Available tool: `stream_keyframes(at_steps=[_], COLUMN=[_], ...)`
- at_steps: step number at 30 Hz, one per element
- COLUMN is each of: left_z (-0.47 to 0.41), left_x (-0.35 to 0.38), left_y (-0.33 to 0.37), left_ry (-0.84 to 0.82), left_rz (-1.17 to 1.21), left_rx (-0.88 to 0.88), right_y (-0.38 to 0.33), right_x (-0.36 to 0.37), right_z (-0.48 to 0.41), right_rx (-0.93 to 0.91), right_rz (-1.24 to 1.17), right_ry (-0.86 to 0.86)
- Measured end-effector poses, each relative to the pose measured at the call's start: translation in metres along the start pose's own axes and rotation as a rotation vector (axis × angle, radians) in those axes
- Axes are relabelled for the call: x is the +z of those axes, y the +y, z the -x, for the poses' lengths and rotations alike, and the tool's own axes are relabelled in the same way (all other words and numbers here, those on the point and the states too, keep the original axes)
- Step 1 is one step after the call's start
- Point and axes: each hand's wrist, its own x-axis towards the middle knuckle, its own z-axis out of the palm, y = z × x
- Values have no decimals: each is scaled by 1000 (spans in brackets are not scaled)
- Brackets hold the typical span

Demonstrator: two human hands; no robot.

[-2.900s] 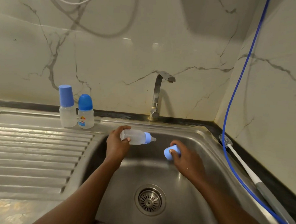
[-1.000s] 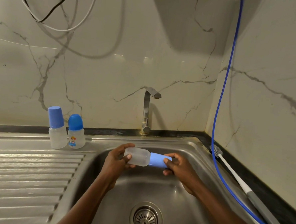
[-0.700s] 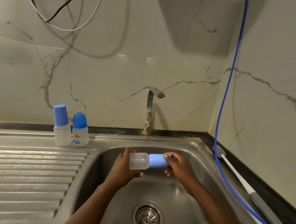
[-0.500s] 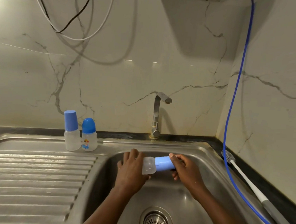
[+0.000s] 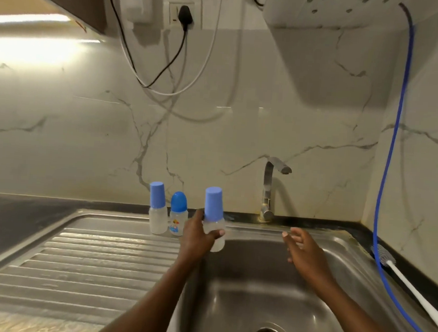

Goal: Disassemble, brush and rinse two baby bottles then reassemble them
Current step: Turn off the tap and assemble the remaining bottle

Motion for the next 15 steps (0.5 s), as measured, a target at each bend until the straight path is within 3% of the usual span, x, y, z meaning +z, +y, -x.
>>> stream_keyframes(at_steps=[5,10,15], left_z=[11,5,-19], left_x=[-64,-114,-146], left_y=[-27,-65,-91], left_ry=[195,393,480], left_rz=[48,-89,-30], left_rx=[-45,-103,-200], right_y=[-17,-28,-38], right_x=[26,44,57], right_z=[-3,-3,-10], right_rx=[3,-15,-35], right_rz=[40,72,91], right_ry=[-2,-18,-28])
